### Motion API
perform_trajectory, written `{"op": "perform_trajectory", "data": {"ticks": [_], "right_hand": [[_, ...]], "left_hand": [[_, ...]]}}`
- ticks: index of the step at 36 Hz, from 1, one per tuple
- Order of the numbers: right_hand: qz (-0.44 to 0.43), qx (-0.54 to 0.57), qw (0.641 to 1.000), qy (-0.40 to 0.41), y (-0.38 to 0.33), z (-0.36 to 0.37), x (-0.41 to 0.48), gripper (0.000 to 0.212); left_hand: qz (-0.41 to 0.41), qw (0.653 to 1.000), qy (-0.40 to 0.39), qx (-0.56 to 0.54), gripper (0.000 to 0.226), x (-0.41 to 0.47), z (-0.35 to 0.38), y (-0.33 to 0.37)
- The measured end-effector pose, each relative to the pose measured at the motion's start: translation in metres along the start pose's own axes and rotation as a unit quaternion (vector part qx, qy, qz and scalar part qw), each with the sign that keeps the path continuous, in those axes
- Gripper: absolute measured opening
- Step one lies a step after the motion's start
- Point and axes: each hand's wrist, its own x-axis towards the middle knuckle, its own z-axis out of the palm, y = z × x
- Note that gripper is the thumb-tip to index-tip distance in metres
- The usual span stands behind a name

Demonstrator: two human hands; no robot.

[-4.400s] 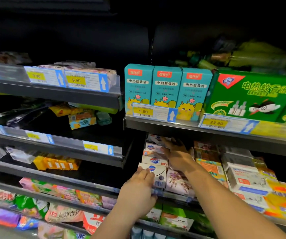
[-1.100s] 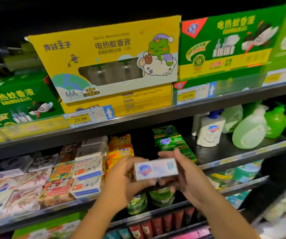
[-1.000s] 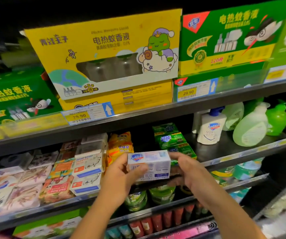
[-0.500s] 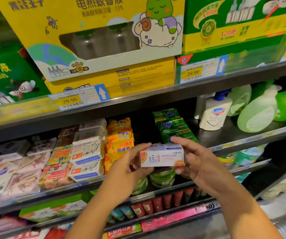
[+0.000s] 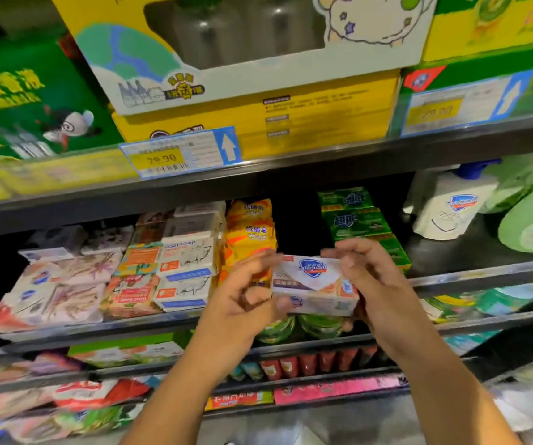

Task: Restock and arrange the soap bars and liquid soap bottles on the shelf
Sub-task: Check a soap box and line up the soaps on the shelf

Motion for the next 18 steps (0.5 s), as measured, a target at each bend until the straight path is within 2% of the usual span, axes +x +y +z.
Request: {"op": "perform_trajectory", "data": {"ticks": [4, 7, 8, 10, 12, 16, 18], "right_hand": [[0.051, 0.067, 0.995, -0.051, 0.000, 0.003, 0.007, 0.032], [0.062, 0.149, 0.974, -0.160, -0.001, 0.000, 0.012, 0.055], [0.063, 0.148, 0.968, -0.191, -0.001, -0.001, 0.013, 0.065], [0.052, 0.115, 0.969, -0.214, -0.002, 0.002, 0.017, 0.071], [0.037, 0.058, 0.980, -0.189, -0.003, 0.011, 0.020, 0.063], [0.009, -0.032, 0.989, -0.142, -0.004, 0.026, 0.025, 0.032], [-0.004, -0.068, 0.988, -0.142, -0.007, 0.031, 0.026, 0.033]], "left_hand": [[0.001, 1.000, -0.021, 0.017, 0.064, -0.004, -0.017, -0.007], [0.000, 0.996, 0.039, 0.084, 0.057, -0.003, -0.030, -0.009], [0.000, 0.994, 0.051, 0.095, 0.054, -0.004, -0.033, -0.010], [0.001, 0.994, 0.061, 0.088, 0.051, -0.005, -0.038, -0.008], [0.001, 0.996, 0.065, 0.062, 0.044, -0.007, -0.041, -0.007], [-0.004, 0.994, 0.095, 0.060, 0.034, -0.008, -0.044, -0.005], [-0.026, 0.994, 0.109, 0.001, 0.030, -0.009, -0.044, -0.001]]}}
